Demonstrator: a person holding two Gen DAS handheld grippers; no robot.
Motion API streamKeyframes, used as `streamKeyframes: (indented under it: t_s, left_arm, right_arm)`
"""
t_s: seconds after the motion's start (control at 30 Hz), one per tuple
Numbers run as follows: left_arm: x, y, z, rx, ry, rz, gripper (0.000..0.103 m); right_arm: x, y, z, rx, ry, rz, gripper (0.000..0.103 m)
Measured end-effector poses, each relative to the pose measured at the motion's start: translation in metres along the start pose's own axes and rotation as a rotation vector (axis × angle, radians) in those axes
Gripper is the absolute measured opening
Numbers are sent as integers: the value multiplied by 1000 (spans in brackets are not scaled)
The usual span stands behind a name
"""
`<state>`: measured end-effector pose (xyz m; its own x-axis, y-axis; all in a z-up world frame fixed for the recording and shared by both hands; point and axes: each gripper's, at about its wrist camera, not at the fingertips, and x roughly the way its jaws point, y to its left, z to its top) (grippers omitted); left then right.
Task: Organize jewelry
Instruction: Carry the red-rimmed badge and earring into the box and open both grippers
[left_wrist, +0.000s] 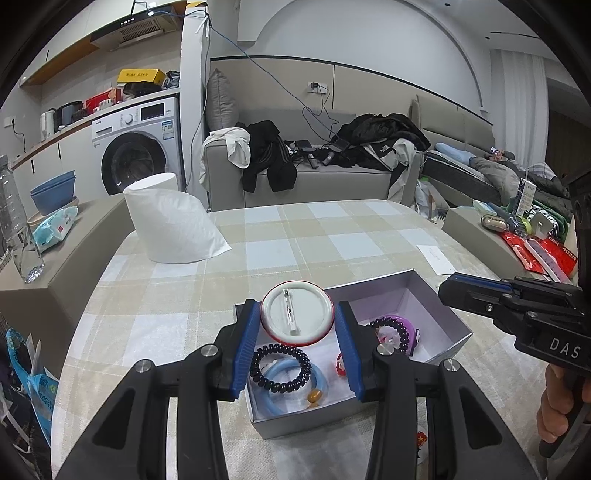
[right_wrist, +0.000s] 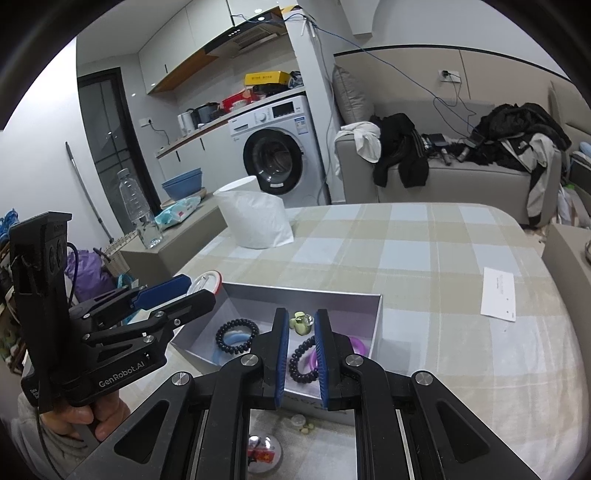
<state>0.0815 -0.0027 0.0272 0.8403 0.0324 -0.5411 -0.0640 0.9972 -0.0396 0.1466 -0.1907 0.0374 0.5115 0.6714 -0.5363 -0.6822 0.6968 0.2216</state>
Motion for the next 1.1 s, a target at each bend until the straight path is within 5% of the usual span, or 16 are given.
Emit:
streamKeyframes:
  t_s: [0.83, 1.03, 1.1]
  left_arm:
    - [16, -9, -12, 21, 79, -23, 37]
    - [8, -12, -10, 9, 106, -49, 39]
    - [3, -14, -11, 15, 99, -38, 50]
  right_arm:
    - [25, -2, -13, 16, 74, -1, 15]
    - [12, 1, -10, 11, 34, -8, 38]
    - [6, 3, -9, 5, 21, -19, 58]
